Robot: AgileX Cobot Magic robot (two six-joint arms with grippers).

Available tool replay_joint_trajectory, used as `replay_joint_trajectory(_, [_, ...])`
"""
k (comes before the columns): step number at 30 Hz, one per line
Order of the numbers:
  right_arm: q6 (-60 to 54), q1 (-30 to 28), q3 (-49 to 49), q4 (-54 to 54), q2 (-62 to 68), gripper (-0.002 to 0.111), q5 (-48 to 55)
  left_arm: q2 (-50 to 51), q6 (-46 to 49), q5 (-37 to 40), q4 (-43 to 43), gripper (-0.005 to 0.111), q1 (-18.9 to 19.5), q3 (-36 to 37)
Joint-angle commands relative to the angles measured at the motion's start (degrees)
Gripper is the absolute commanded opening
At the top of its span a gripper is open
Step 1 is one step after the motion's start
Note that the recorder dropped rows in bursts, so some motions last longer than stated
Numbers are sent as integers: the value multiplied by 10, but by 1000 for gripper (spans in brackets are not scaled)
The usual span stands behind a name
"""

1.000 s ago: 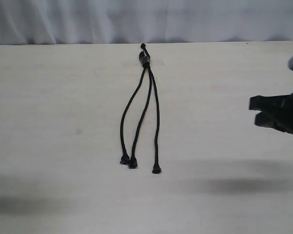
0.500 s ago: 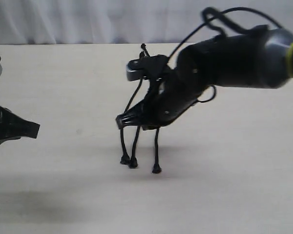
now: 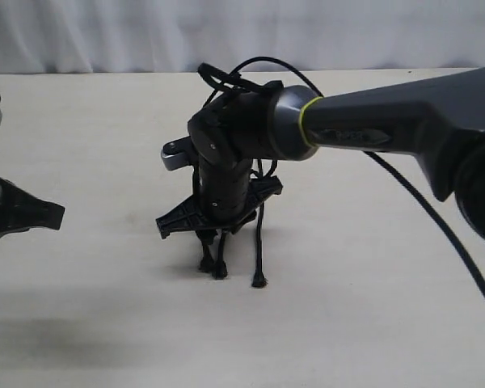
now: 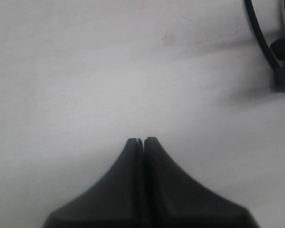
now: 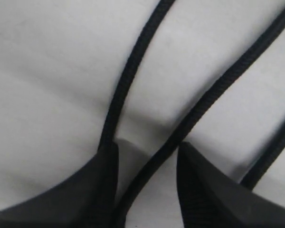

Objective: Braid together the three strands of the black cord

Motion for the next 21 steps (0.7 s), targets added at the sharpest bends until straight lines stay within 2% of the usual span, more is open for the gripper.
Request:
replay_joint_trajectory(1, [8,1,-4,-7,10,29,13,0,-4,-5,5,0,-4,-6])
replay_joint_trajectory(4, [2,1,-6,-7,10,6,25,0,-4,-16,5,0,-4,-6])
replay_joint_trajectory(5, [-7,1,-10,-7,9,5,31,0,-3,-16,5,0,-4,-6])
replay_joint_trajectory(12, [-72,-24,-51,-34,-45,4,95,0,16,-15,6,0,-4,-6])
replay_joint_trajectory(21, [-95,-144,-22,-31,-56,4,152,1,17,-3,2,0,-4,-6])
